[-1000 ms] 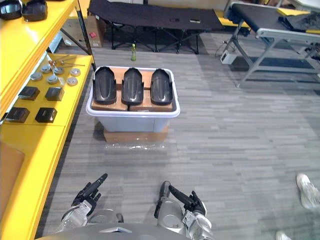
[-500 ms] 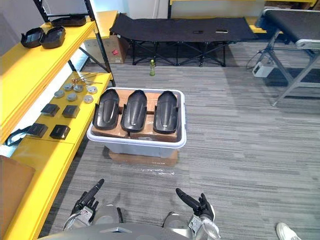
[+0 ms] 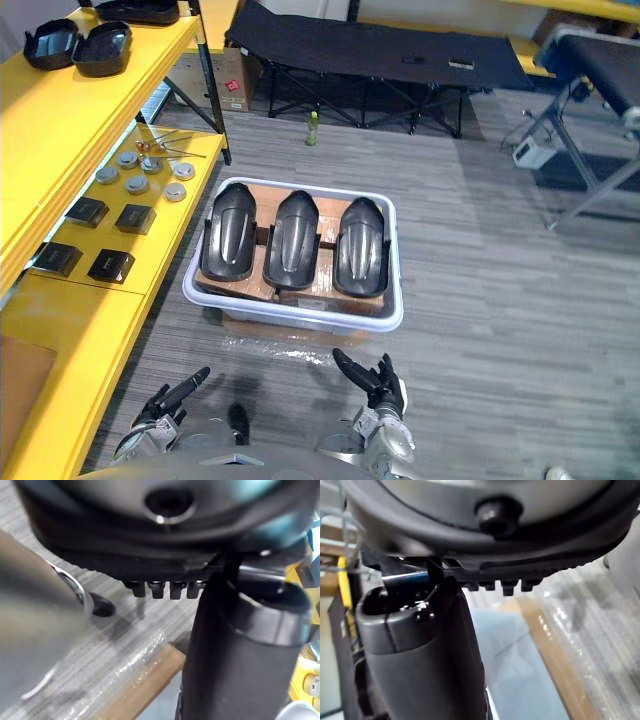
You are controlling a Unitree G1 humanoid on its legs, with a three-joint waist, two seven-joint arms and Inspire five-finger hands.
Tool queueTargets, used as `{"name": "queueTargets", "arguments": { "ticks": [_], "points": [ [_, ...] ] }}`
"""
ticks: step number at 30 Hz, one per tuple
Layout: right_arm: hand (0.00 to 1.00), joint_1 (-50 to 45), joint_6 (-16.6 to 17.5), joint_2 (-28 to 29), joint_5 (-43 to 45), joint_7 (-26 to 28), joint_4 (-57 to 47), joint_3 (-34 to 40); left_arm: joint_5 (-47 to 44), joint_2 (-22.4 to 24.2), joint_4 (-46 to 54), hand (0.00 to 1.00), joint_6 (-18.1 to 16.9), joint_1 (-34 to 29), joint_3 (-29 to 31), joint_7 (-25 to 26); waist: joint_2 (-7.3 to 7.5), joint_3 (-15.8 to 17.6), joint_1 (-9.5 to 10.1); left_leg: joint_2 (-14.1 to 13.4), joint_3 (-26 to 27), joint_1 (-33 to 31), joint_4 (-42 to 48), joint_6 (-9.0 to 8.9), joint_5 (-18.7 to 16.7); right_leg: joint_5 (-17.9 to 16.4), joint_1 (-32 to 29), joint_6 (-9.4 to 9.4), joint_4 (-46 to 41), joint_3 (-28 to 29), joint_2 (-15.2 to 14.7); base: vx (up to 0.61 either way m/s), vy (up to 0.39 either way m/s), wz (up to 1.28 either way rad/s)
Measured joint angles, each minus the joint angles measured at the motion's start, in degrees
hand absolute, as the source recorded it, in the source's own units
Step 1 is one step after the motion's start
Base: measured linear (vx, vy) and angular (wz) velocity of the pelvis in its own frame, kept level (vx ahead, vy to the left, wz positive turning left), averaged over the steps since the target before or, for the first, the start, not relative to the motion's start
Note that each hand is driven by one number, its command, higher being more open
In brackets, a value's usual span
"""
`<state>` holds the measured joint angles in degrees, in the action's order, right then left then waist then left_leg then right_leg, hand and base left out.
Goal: Walk over and take three plastic housings, then place them on the shelf
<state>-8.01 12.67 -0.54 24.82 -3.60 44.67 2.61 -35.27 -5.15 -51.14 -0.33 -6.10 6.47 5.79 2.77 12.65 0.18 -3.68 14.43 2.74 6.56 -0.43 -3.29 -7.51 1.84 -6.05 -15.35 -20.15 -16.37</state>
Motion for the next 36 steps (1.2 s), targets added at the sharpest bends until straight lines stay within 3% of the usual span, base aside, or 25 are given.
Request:
{"name": "queueTargets", "arguments": {
  "ticks": [1,2,9,17,19,26,31,36],
  "points": [
    [1.0,-0.2,0.4,0.8,-2.1,-0.2,-1.5,-1.2,-0.3,-1.2,0.1,1.0,-0.5,0.2,0.0,0.0,1.85,0.0,0.09,0.6,-0.8,-0.1,0.5,-0.91,-0.3,5.8,-0.6,-0.27,5.3,0.5,1.6,0.15,-0.159,0.44],
    [1.0,0.0,0.6,0.7,-3.1,-0.5,-2.0,-1.4,-0.7,-1.4,-0.2,1.0,-0.7,0.4,-0.1,0.0,2.18,-0.2,-0.01,0.4,-1.5,0.1,0.5,-1.52,-0.6,5.3,0.1,-0.63,5.3,0.1,1.8,0.13,-0.12,0.2],
    [1.0,-4.5,0.6,0.1,-6.5,-4.6,-11.9,-2.2,-1.0,0.0,0.0,1.0,-0.8,0.8,-1.2,-0.1,0.71,0.0,-0.4,-2.6,-3.2,0.3,0.1,-3.55,-0.8,6.0,3.8,0.39,10.7,-1.5,5.9,0.07,-0.081,0.06],
    [1.0,-10.2,1.3,-1.5,-6.3,-6.3,-32.4,-2.5,-0.8,-1.3,-0.5,1.0,-0.9,-2.1,-0.8,0.2,1.82,0.0,-0.52,-3.0,-0.3,1.8,-0.9,-3.96,-1.1,8.4,3.9,0.3,13.6,2.0,6.6,-0.06,0.015,-0.21],
    [1.0,-12.1,1.3,-1.5,-5.2,-4.6,-35.7,-1.1,-1.0,-1.5,-1.2,1.0,-0.4,-4.6,1.8,0.0,2.52,-0.7,-0.67,-3.0,0.5,1.8,-0.9,-3.94,-1.1,8.4,3.3,0.16,13.7,3.0,6.6,-0.04,0.015,-0.18],
    [1.0,-11.2,-2.1,-4.5,-5.3,-3.4,-34.6,7.8,0.7,-2.7,-3.1,1.0,0.7,-7.1,4.1,-0.2,3.52,-1.2,-0.68,-2.9,0.9,1.6,-0.6,-3.93,-1.5,9.1,3.4,-0.06,14.5,3.6,6.5,-0.02,0.008,-0.05],
    [1.0,0.8,-5.4,-11.3,-4.1,-9.6,-21.5,13.6,4.8,-2.8,-1.4,1.0,1.7,-7.3,5.1,-1.1,3.35,-0.8,-0.27,-4.0,0.0,-3.4,5.3,-3.86,-4.1,9.3,1.2,-0.4,14.3,3.5,6.6,-0.03,0.012,0.04],
    [1.0,15.8,-7.3,-18.0,-1.3,-13.9,-10.4,16.4,6.7,-2.8,2.5,1.0,1.9,-3.8,4.6,-2.2,1.39,6.0,2.22,-5.1,-3.9,-11.5,15.5,-3.18,-7.5,11.2,-1.5,-0.51,14.1,2.6,7.5,-0.07,0.052,0.09]
  ]
}}
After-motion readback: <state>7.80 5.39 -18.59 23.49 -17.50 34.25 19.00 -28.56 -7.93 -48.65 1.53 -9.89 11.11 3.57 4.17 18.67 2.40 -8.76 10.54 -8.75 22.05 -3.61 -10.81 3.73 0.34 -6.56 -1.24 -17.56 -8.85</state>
